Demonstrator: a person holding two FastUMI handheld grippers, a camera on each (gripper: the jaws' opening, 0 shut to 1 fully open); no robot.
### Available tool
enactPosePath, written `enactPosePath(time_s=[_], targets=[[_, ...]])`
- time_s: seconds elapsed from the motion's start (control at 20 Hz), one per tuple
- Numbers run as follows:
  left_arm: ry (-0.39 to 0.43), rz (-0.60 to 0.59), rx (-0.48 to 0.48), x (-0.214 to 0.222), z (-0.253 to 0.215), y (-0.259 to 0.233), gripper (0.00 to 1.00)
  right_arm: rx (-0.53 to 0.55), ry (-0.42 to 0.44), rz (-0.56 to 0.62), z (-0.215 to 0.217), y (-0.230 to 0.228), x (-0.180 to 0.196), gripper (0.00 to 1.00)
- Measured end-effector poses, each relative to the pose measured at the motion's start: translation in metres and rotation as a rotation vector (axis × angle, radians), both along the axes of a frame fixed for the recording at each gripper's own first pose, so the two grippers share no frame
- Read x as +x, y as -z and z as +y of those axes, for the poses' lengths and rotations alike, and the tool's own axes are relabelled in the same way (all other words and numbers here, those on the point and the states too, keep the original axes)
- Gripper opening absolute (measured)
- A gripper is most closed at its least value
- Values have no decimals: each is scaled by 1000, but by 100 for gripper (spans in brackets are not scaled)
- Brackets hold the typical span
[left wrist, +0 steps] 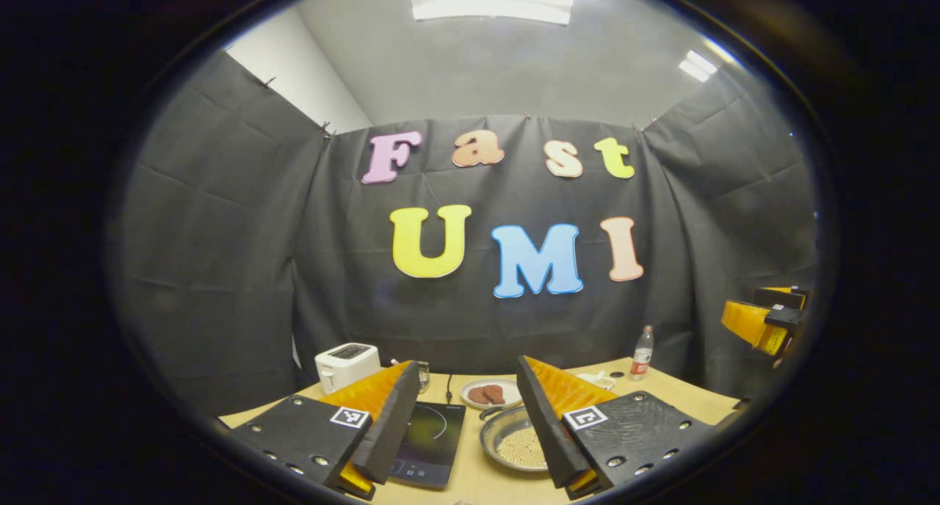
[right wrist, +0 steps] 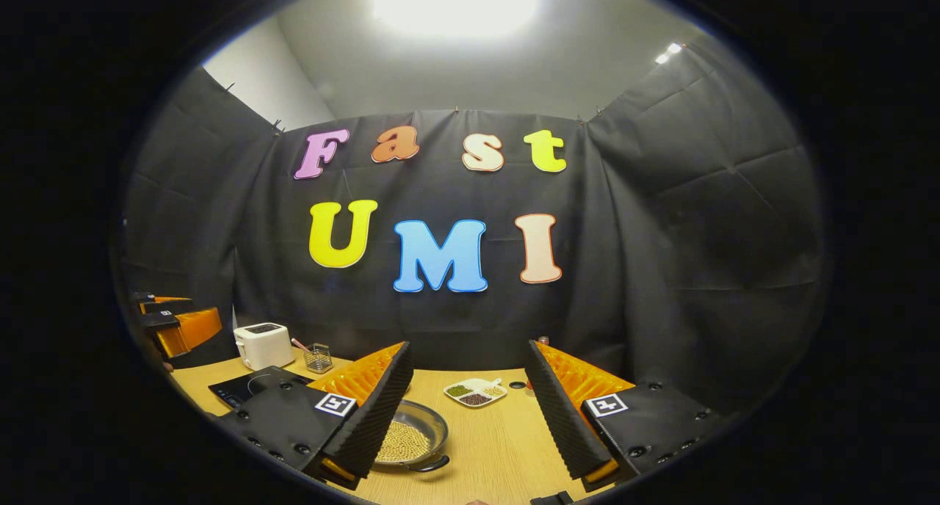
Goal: First push the handle of the pot to place it horizontally, then grasp the pot with both hands and set it on the induction cooktop.
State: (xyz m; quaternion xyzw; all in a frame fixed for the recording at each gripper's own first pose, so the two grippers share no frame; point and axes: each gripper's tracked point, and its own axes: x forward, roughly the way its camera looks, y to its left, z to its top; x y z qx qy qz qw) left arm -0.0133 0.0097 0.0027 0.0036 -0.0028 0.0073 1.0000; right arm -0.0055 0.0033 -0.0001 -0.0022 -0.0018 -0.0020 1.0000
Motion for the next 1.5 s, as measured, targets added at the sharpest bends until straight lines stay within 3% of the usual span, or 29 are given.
enactPosePath(time_s=[0.6, 0.75, 0.85, 0.9, 0.95, 1.05, 1.1, 1.15, 1.25, 1.35, 1.4, 1.5], targets=[[-23, -17, 7, -10, 16, -5, 80, -13, -19, 5, 13, 0, -2, 96], [-23, -15, 8, -12, 19, -3, 80, -17, -15, 15, 15, 2, -3, 84], [-23, -14, 10, -13, 21, -3, 80, -22, -13, 17, 16, 3, -5, 68], [-25, -16, 11, -14, 23, -4, 80, -25, -12, 16, 17, 3, -6, 67], [-25, -17, 10, -14, 25, -3, 80, -26, -17, 19, 19, 3, -5, 57], [-26, -17, 8, -15, 26, -3, 80, -28, -31, 28, 24, 5, -4, 56], [-26, -18, 8, -15, 28, -4, 80, -31, -44, 38, 29, 8, -7, 45], [-25, -19, 8, -15, 29, -4, 80, -39, -52, 50, 31, 12, -7, 40], [-24, -19, 10, -15, 31, -3, 80, -49, -68, 59, 36, 14, -10, 37], [-22, -20, 11, -14, 34, -4, 80, -48, -94, 62, 46, 13, -9, 22], [-22, -21, 12, -14, 35, -4, 80, -61, -77, 55, 43, 13, -9, 22], [-20, -22, 14, -13, 41, -5, 80, -79, -65, 35, 46, 8, -5, 7]])
